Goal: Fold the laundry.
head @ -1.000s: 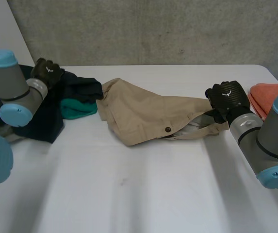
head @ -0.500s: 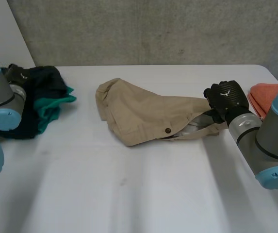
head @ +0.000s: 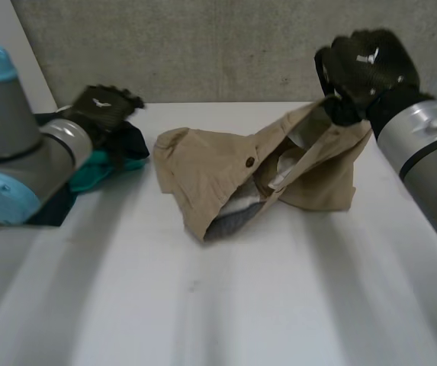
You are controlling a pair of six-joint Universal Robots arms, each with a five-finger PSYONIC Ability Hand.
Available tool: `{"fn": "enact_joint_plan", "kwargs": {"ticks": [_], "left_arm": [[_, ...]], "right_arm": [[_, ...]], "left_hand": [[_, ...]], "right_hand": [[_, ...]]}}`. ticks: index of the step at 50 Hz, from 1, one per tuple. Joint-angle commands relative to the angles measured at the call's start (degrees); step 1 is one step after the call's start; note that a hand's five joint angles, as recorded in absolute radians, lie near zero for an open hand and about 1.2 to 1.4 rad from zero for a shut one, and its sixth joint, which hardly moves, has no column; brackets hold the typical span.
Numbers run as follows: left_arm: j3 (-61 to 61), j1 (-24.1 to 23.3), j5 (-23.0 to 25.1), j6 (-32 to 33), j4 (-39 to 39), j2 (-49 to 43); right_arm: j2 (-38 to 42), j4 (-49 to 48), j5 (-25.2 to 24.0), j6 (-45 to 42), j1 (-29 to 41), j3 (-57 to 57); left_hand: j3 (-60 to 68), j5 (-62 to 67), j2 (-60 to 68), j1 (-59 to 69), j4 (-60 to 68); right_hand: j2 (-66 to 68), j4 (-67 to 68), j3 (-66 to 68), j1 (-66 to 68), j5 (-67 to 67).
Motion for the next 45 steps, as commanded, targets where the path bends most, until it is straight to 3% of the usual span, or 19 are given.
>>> {"fn": "enact_joint_plan", "kwargs": {"ticks": [1,9,14,18,27,31,37,41,45], "left_arm": [[0.0,-6.8,1.4,-0.9,3.7,-7.4],[2.3,-14.8,0.0,-1.0,-0.8,-13.9],[5.4,-16.1,-4.9,-3.8,-1.1,-14.8],[6.7,-14.3,-10.1,-9.5,-3.2,-11.0],[9.7,-11.9,-12.2,-17.3,-3.1,3.8],[9.3,-14.8,-14.3,-19.4,-3.3,9.3],[5.5,-23.0,-20.4,-19.5,-0.5,9.9],[3.4,-29.0,-22.9,-18.5,3.1,5.3],[3.6,-32.5,-24.4,-16.6,6.6,-3.2]], "right_arm": [[-5.2,4.4,-0.1,4.1,2.2,-1.6],[-6.1,3.6,0.3,4.8,2.2,-0.6],[-4.8,2.9,0.7,5.1,1.2,0.8],[-2.8,1.5,0.8,5.2,-1.2,1.2],[7.5,-15.5,1.0,5.1,-6.2,-9.1],[16.4,-24.5,0.9,7.1,-8.3,-19.9],[25.7,-24.3,-3.1,16.5,-9.3,-27.1],[29.4,-24.8,-6.2,22.6,-9.8,-25.5],[33.6,-25.0,-7.1,23.1,-10.1,-23.5]], "left_hand": [[-1.8,-2.8,-1.5,-1.4,-1.3],[-1.8,-2.8,-1.5,-1.4,-1.3],[68.0,67.1,68.3,68.4,68.6],[68.2,67.2,68.5,68.6,68.7],[68.2,67.2,68.5,68.6,68.7],[68.2,67.2,68.5,68.6,68.7],[68.2,67.2,68.5,68.6,68.7],[68.2,67.2,68.5,68.6,68.7],[66.0,65.0,66.3,66.4,66.5]], "right_hand": [[12.6,11.5,11.9,14.7,14.0],[12.6,11.5,11.9,14.7,14.0],[12.6,11.5,11.9,14.7,14.0],[12.6,11.5,11.9,14.7,14.0],[12.6,11.5,11.9,14.7,14.0],[12.6,11.5,11.9,14.7,14.0],[12.6,11.5,11.9,14.7,14.0],[12.6,11.5,11.9,14.7,14.0],[12.6,11.5,11.9,14.7,14.0]]}}
